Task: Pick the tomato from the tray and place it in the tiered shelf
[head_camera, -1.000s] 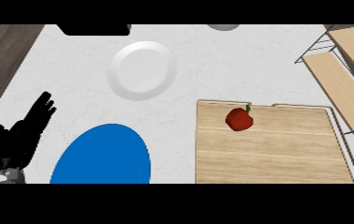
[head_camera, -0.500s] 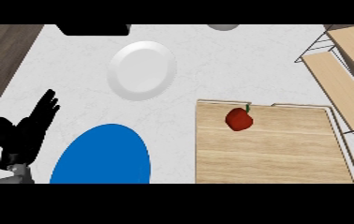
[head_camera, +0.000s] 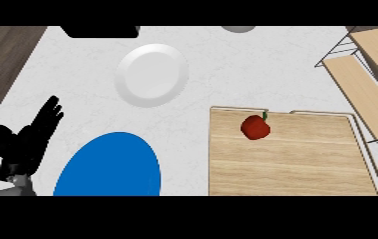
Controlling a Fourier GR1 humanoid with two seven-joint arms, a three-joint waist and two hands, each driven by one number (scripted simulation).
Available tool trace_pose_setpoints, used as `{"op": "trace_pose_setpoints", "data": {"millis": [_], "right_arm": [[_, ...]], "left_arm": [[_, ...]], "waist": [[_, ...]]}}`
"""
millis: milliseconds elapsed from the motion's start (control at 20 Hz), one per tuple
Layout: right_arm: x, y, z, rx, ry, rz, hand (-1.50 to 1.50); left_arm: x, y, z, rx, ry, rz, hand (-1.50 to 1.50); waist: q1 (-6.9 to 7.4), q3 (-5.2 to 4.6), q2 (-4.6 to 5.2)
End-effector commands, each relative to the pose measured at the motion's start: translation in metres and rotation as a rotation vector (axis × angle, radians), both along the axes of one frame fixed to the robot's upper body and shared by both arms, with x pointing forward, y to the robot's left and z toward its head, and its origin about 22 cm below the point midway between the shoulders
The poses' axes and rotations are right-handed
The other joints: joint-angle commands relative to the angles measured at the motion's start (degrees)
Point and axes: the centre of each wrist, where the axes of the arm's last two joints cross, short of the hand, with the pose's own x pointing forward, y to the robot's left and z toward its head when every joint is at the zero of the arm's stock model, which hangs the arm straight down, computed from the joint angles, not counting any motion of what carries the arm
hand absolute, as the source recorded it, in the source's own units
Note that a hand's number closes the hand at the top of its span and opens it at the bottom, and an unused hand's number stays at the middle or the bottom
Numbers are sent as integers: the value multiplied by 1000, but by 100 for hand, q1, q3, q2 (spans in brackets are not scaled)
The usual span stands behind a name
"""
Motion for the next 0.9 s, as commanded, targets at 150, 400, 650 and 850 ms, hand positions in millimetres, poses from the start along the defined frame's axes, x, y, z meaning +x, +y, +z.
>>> {"op": "trace_pose_setpoints", "data": {"millis": [150, 400, 650, 850], "right_arm": [[-12, 3, 17, 72, -254, 13, -150], [-35, 15, 18, 100, -398, 65, -150], [-71, 43, 48, 32, -532, 73, -150], [-122, 54, 91, 18, -597, 60, -150]], "left_arm": [[-6, -6, -8, 3, -1, 2, 0], [-3, 8, -10, -4, -7, 8, 0], [-14, -14, -11, -4, 4, 3, 0], [-8, 9, -4, 12, 13, 34, 0]], "waist": [[-16, -1, -13], [-77, -4, -21], [-72, -4, -40], [-142, -10, -51]]}}
